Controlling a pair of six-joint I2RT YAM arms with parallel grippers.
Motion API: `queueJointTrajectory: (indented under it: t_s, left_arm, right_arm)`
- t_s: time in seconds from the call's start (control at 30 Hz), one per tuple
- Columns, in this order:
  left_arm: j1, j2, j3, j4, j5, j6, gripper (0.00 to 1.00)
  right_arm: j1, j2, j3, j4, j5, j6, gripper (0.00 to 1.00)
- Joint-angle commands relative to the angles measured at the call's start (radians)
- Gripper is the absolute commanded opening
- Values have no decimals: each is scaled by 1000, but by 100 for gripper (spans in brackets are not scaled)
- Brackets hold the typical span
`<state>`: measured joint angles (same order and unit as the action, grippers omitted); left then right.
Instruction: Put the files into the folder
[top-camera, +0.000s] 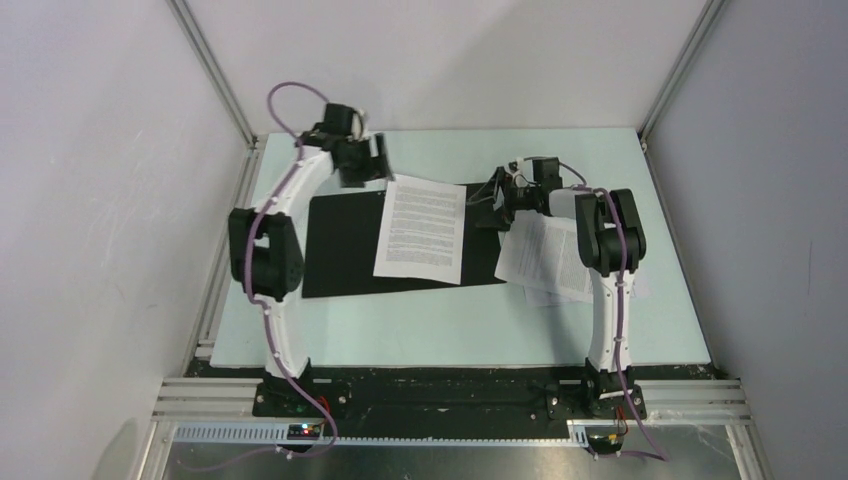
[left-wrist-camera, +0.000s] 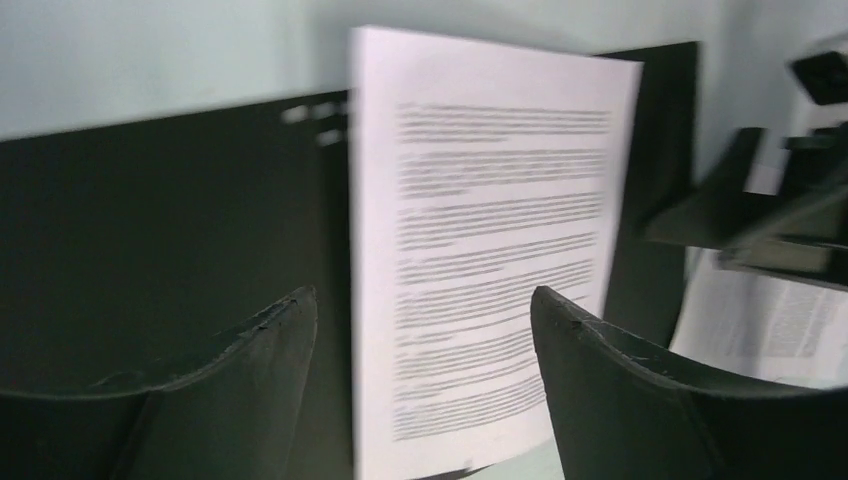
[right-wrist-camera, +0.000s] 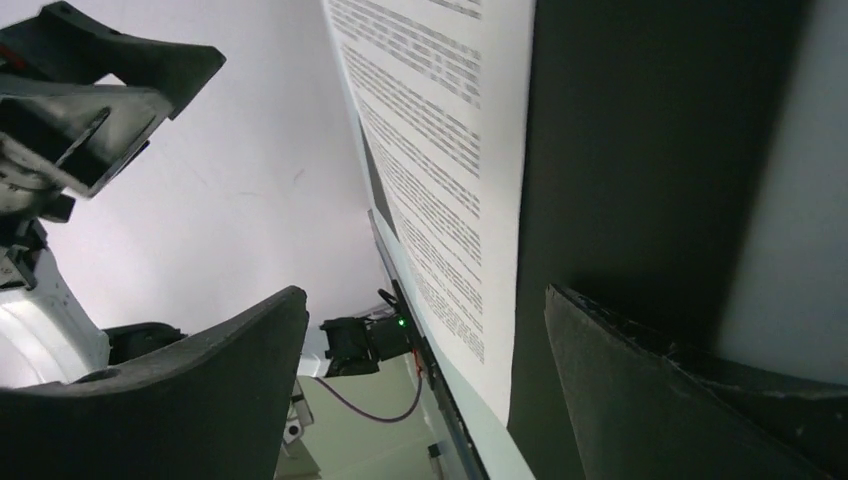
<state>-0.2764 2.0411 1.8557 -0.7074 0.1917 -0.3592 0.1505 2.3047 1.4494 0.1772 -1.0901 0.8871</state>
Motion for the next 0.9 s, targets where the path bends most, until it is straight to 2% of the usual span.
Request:
queueJointTrajectory:
  t_s: [0.0, 0.03, 0.1, 0.2, 0.3, 0.43, 0.6, 0.7, 0.77, 0.87]
  left_arm:
    - [122, -59, -119, -31, 167, 177, 79]
    - [135, -40, -127, -34, 252, 209, 75]
    - [166, -14, -148, -36, 329, 252, 70]
    - [208, 32, -186, -37, 415, 240, 64]
    - [233, 63, -230, -35, 518, 213, 57]
    - [239, 69, -275, -31, 572, 256, 59]
    - [240, 111, -307, -27, 606, 275, 59]
    - [240, 117, -330, -22, 639, 276, 43]
    - [238, 101, -358, -21, 673, 282, 38]
    - [235, 78, -393, -21, 724, 289, 25]
  right_arm:
    - [-20, -106, 99, -444, 46, -345, 92]
    - [-23, -108, 116, -511, 44, -370, 91]
    - [-37, -117, 142, -579, 58, -430, 88]
    - [-58, -130, 202, -647, 75, -496, 86]
    - [-64, -97, 380, -824, 95, -633, 85]
    - [-65, -74, 475, -953, 172, -771, 84]
    - [-68, -78, 441, -982, 208, -815, 84]
    - [-73, -79, 427, -989, 204, -827, 84]
    - [-81, -75, 422, -984, 199, -824, 84]
    - [-91, -71, 421, -972, 199, -818, 84]
